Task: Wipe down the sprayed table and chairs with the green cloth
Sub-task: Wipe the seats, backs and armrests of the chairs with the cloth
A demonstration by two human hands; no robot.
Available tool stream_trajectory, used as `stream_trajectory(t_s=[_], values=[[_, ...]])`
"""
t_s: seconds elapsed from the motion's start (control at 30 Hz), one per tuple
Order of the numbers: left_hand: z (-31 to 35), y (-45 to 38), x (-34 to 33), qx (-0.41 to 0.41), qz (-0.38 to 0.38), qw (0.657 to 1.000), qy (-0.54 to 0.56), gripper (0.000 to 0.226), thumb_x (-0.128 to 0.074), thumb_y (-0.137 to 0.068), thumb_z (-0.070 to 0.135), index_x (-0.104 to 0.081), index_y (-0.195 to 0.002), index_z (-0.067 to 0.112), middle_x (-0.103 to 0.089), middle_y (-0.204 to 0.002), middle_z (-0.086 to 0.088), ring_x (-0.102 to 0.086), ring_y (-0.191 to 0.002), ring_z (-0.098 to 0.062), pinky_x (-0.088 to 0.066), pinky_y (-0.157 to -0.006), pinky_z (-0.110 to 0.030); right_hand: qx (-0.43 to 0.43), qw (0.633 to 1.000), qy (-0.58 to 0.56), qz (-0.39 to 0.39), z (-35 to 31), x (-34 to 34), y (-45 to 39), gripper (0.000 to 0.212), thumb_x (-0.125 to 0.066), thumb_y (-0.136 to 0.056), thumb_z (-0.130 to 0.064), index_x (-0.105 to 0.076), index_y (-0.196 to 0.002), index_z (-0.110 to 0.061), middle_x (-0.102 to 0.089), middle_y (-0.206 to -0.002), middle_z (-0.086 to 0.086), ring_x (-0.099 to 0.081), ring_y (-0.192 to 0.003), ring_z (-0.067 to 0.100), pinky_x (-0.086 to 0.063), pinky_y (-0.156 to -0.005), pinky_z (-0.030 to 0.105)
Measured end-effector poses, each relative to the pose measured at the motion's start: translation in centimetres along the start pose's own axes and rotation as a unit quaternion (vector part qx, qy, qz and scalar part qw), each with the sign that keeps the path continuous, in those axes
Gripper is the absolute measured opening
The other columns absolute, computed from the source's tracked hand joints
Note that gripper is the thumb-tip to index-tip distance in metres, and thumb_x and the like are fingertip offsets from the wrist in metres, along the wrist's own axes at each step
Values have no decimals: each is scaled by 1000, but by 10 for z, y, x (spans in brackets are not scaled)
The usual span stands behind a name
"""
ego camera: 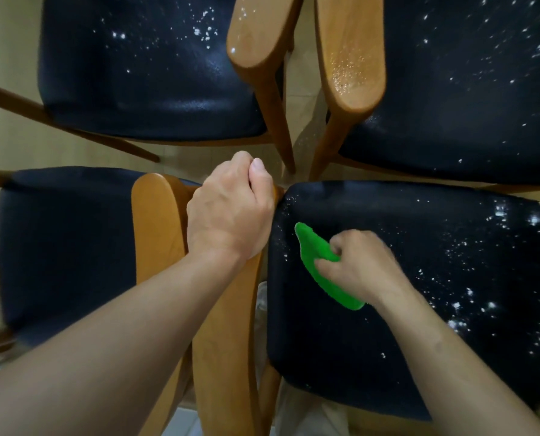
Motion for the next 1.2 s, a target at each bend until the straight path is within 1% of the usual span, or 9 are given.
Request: stream_trajectory(t_s=[0.07,0.23,0.37,0.43,0.53,0.63,0.73,1.0,1.2], values=[[0,0,0,-4,2,1000,0,36,-25,-101,35,-52,-83,20,-48,-67,8,-51,-60,-10,-42,-51,-30,12,982,-186,-38,-15,-6,7,40,-75,-74,-39,-47,-61,-13,-53,-61,5,-54,-60,25,-41,-53,34],[0,-1,-1,-4,11,1000,-4,35,-25,-101,36,-50,-80,22,-47,-65,10,-49,-58,-9,-36,-50,-26,20,898,-437,-42,-22,-9,10,20,-81,-72,-25,-62,-76,-21,-72,-78,0,-70,-73,21,-58,-70,43],[0,-1,-1,-7,19,1000,-3,36,-25,-101,36,-51,-81,23,-48,-65,10,-51,-57,-8,-36,-48,-23,-107,986,-130,17,32,-15,-5,36,-78,-78,-35,-61,-108,-25,-67,-107,0,-62,-100,25,-49,-79,36],[-1,0,-1,-11,23,1000,-4,35,-26,-101,36,-51,-82,24,-47,-64,11,-51,-56,-8,-35,-48,-22,-127,988,30,83,42,-16,-4,57,-73,-81,-35,-51,-131,-19,-55,-129,8,-48,-118,32,-42,-93,42],[-1,-1,0,-9,30,999,-16,34,-25,-101,37,-50,-82,25,-45,-64,12,-49,-56,-7,-29,-48,-20,30,975,26,219,2,-27,-2,57,-70,-83,-19,-51,-135,-4,-46,-142,20,-38,-134,40,-34,-109,48],[-1,-1,-1,-14,35,999,-15,33,-26,-102,36,-51,-84,24,-46,-64,13,-51,-57,-6,-32,-48,-18,142,980,64,122,-32,-80,-20,60,-49,-98,-28,-27,-151,-11,-17,-160,14,-11,-148,32,-10,-117,44],[-1,0,-2,-22,38,999,-6,33,-26,-102,35,-51,-83,24,-46,-63,13,-52,-57,-7,-33,-49,-18,159,967,174,95,-24,-116,-36,62,-26,-102,-43,-2,-155,-22,5,-163,2,16,-146,24,11,-115,44],[3,-2,-1,-38,30,999,18,35,-27,-102,32,-51,-80,21,-49,-62,8,-52,-54,-9,-38,-49,-25,27,962,171,212,-17,-47,-115,60,-30,-96,-47,-31,-149,-20,-30,-157,6,-19,-146,30,-9,-115,53],[1,-2,-1,-31,30,999,15,36,-27,-101,34,-51,-78,22,-50,-61,7,-52,-53,-9,-37,-48,-26,106,955,202,190,-39,-83,-76,64,-33,-97,-39,-13,-154,-18,3,-160,2,8,-146,27,8,-113,54]])
Point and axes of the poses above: each hand's wrist, its own y-axis away from the middle knuckle, its own x-axis out of the back of the hand, z = x × y, the point moved 8 cm from there along -y, towards the middle knuckle
